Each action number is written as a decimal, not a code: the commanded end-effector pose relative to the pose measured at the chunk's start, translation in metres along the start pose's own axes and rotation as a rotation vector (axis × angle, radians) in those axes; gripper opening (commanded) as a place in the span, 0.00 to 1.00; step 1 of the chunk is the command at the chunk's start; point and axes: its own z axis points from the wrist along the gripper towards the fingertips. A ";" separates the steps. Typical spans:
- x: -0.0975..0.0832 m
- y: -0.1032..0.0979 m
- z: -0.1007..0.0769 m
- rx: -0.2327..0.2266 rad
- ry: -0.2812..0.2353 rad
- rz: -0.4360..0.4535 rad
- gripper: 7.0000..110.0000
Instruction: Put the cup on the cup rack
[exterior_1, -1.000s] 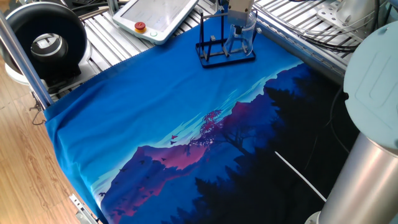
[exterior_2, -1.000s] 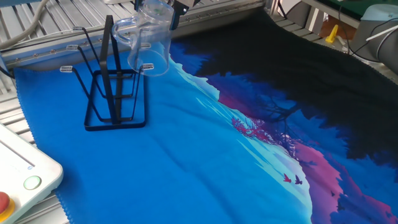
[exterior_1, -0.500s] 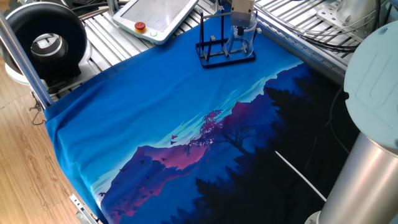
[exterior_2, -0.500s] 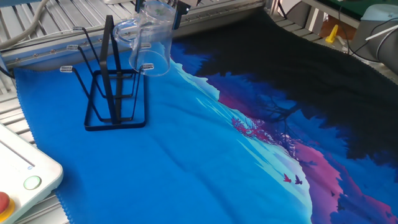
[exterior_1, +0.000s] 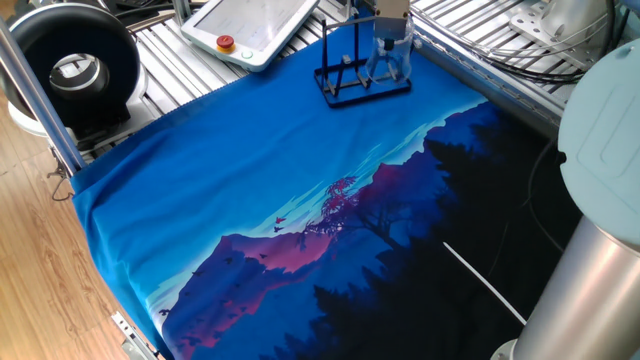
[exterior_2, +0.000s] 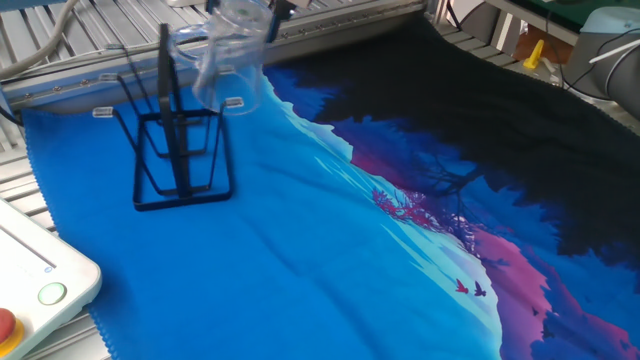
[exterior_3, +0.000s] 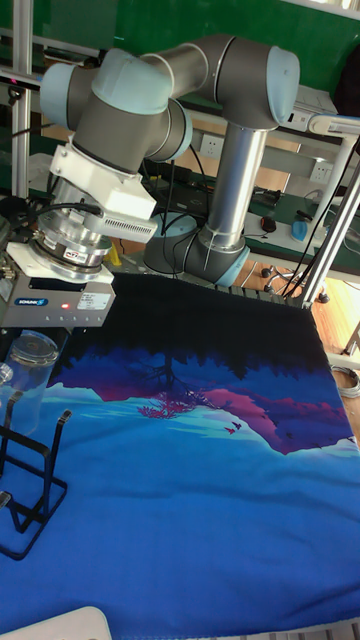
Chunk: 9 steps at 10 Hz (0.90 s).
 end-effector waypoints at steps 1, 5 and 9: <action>-0.016 -0.010 0.002 0.036 -0.054 0.007 0.57; -0.011 -0.005 0.006 0.018 -0.030 0.014 0.57; 0.008 -0.021 0.001 0.080 0.036 0.022 0.36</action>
